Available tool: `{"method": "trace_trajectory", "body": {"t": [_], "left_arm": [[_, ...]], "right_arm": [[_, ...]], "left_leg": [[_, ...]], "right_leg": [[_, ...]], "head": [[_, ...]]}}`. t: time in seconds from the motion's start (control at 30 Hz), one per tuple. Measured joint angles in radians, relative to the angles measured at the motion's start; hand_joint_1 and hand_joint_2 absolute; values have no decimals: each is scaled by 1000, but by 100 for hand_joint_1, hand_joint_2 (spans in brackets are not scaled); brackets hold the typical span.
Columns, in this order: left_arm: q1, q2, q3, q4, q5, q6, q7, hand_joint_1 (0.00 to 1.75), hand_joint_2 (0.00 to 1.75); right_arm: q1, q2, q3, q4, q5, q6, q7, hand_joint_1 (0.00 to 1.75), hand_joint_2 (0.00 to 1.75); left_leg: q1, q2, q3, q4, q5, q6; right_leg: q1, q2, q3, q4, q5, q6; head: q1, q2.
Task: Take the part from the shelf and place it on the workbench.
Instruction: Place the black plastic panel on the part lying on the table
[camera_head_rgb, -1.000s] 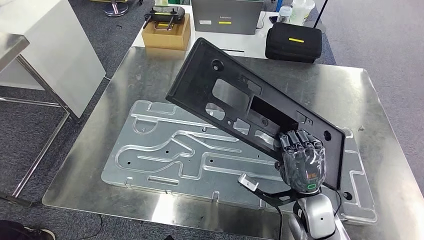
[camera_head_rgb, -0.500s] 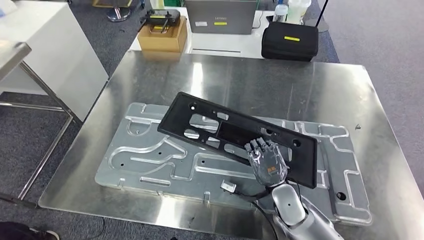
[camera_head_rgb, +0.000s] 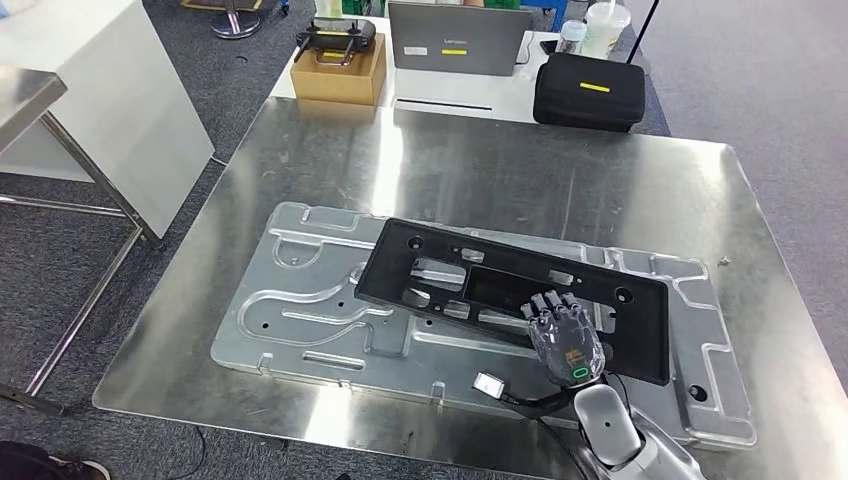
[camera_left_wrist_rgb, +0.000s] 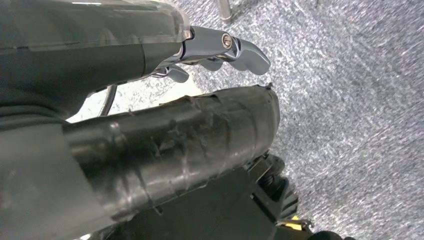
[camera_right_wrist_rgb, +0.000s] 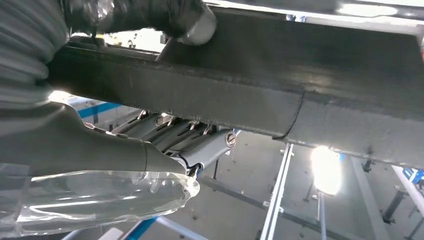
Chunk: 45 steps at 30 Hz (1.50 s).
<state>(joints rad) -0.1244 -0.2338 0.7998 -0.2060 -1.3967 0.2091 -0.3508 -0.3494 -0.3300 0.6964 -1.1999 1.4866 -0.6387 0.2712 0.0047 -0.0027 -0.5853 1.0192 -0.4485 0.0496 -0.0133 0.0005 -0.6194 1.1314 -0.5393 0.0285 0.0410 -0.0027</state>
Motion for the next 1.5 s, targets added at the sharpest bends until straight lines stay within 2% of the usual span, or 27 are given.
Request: {"method": "trace_trajectory", "body": {"t": [0.03, 0.07, 0.1, 0.13, 0.17, 0.23, 0.27, 0.33, 0.43, 0.5, 0.57, 0.6, 0.63, 0.67, 0.73, 0.8, 0.9, 0.97, 1.0, 1.07, 1.1, 1.13, 1.17, 1.27, 1.33, 1.43, 1.5], "left_arm": [[0, 0, 0, 0, 1, 0, 0, 0, 0], [0, 0, 0, 0, 1, 0, 0, 0, 0], [1, 0, 0, 0, 3, 1, 0, 0, 0], [1, 0, 0, 0, 4, 2, -1, 0, 0], [2, 0, 0, 0, 6, 3, -2, 0, 0], [2, 0, 0, 0, 10, 6, -4, 0, 0], [3, 0, 0, 0, 12, 7, -4, 0, 0], [5, 0, 0, 0, 18, 13, -6, 0, 0], [10, 1, 1, 0, 25, 18, -7, 0, 0], [12, 2, 1, 0, 26, 19, -7, 0, 0], [14, 2, 1, 0, 26, 20, -7, 0, 0], [15, 2, 1, 0, 27, 20, -7, 0, 0], [16, 3, 1, 0, 29, 21, -7, 0, 0], [17, 3, 2, 0, 31, 21, -8, 0, 0], [17, 4, 3, 0, 38, 24, -12, 0, 0], [18, 5, 5, 0, 46, 29, -16, 0, 0], [25, 6, 12, 0, 56, 41, -17, 0, 0], [28, 7, 16, 0, 60, 50, -17, 0, 0], [29, 7, 19, 0, 62, 54, -16, 0, 0], [30, 7, 23, 0, 62, 60, -14, 0, 0], [32, 7, 25, 0, 63, 66, -11, 0, 0], [33, 7, 26, 0, 63, 74, -8, 0, 0], [35, 7, 27, 0, 64, 84, -4, 0, 0], [36, 6, 30, 0, 68, 116, 3, 0, 0], [37, 6, 34, 0, 73, 130, 4, 0, 0], [39, 6, 41, 0, 76, 143, 6, 0, 0], [41, 5, 47, 0, 77, 150, 12, 0, 0]], "right_arm": [[3, -6, 0, -2, 0, 2, 4, 0, 175], [6, -12, 1, -6, 0, 6, 9, 0, 175], [11, -20, 2, -13, 0, 12, 15, 0, 175], [16, -32, 4, -23, 0, 16, 21, 0, 175], [21, -45, 5, -37, 0, 18, 24, 0, 131], [36, -79, 6, -73, 0, 13, 26, 0, 44], [46, -96, 4, -94, 0, 8, 28, 0, 0], [78, -135, -5, -144, 0, -6, 31, 0, 0], [143, -191, -35, -226, 0, -23, 26, 0, 0], [181, -220, -62, -275, 0, -27, 9, 0, 0], [218, -245, -92, -321, 0, -31, -32, 0, 0], [238, -253, -110, -342, 0, -33, -63, 0, 0], [261, -258, -133, -362, 0, -35, -99, 0, 0], [286, -260, -161, -384, 0, -38, -139, 0, 0], [340, -259, -229, -431, 0, -45, -220, 0, 0], [401, -246, -308, -489, 0, -51, -311, 0, 0], [499, -187, -437, -603, 0, -55, -433, 0, 0], [550, -132, -498, -684, -1, -56, -453, 0, 0], [569, -107, -518, -722, -1, -56, -451, 0, 0], [597, -64, -543, -778, -5, -57, -454, 0, 0], [606, -35, -554, -800, -17, -57, -483, 0, 0], [613, 3, -568, -817, -45, -58, -544, 0, 0], [617, 53, -587, -831, -99, -58, -634, 0, 0], [625, 231, -656, -846, -417, -58, -891, 0, 0], [629, 321, -688, -848, -606, -58, -945, 0, 0], [637, 411, -713, -852, -741, -59, -962, 0, 0], [644, 448, -719, -853, -804, -59, -964, 0, 0]], "left_leg": [[-1, 1, -1, 0, 0, 4], [-3, 1, -2, 0, 0, 6], [-5, 2, -3, 0, 0, 7], [-6, 1, -2, 0, 1, 8], [-7, 0, -2, 1, 1, 8], [-10, -2, 1, 1, 0, 7], [-12, -3, 1, 2, -1, 5], [-14, -5, 0, 3, -1, -2], [-13, -5, -4, 13, -13, -17], [-10, -3, -33, 83, -63, -28], [-5, -3, -87, 208, -127, -36], [-2, -3, -107, 256, -143, -39], [0, -3, -114, 273, -141, -41], [2, -3, -101, 250, -120, -42], [5, -3, -38, 126, -59, -41], [4, -4, 10, 28, -30, -34], [0, -6, 19, 7, -29, -20], [2, -4, 25, -4, -23, -7], [3, -2, 28, -9, -21, -1], [1, 1, 28, -10, -20, 4], [0, 2, 28, -10, -20, 4], [-1, 3, 28, -9, -21, 4], [-1, 3, 28, -8, -21, 3], [-3, 1, 28, 0, -25, -4], [-6, -1, 26, 4, -26, -14], [-5, 0, 23, 6, -28, -33], [-3, 0, 4, 54, -75, -43]], "right_leg": [[0, 0, -30, 64, -33, 2], [0, 0, -59, 127, -58, 4], [0, 0, -78, 166, -67, 5], [0, 0, -78, 167, -55, 4], [0, 0, -59, 130, -28, 2], [3, -1, 9, -5, 34, -7], [5, -1, 35, -60, 52, -12], [12, -1, 54, -105, 57, -17], [7, -3, 58, -116, 65, -30], [1, -4, 59, -123, 71, -40], [1, -5, 56, -123, 72, -43], [1, -5, 56, -122, 71, -43], [0, -5, 56, -121, 71, -42], [0, -5, 56, -120, 69, -41], [-2, -5, 58, -115, 65, -34], [1, -5, 55, -107, 59, -24], [1, -6, 52, -105, 57, -9], [-3, -4, 43, -78, 34, 0], [-4, -4, 24, -36, 8, 2], [-7, -2, -35, 91, -54, 6], [-8, -2, -61, 144, -71, 8], [-8, -2, -73, 167, -69, 8], [-9, -2, -67, 152, -50, 7], [-8, -3, 21, -30, 39, -1], [-3, -1, 47, -90, 53, -8], [-2, 2, 43, -96, 63, -26], [-6, -1, 38, -102, 74, -41]], "head": [[0, 0], [0, 0], [0, 0], [0, 0], [0, 0], [0, 0], [0, 0], [-1, 0], [-1, 0], [-3, 0], [-4, 0], [-4, 0], [-4, 0], [-4, 0], [-4, 0], [-4, 0], [-3, 0], [-3, 0], [-2, 0], [-2, 0], [-2, 0], [-2, 0], [-2, 0], [-2, 0], [-2, 0], [-3, 0], [-4, 0]]}}
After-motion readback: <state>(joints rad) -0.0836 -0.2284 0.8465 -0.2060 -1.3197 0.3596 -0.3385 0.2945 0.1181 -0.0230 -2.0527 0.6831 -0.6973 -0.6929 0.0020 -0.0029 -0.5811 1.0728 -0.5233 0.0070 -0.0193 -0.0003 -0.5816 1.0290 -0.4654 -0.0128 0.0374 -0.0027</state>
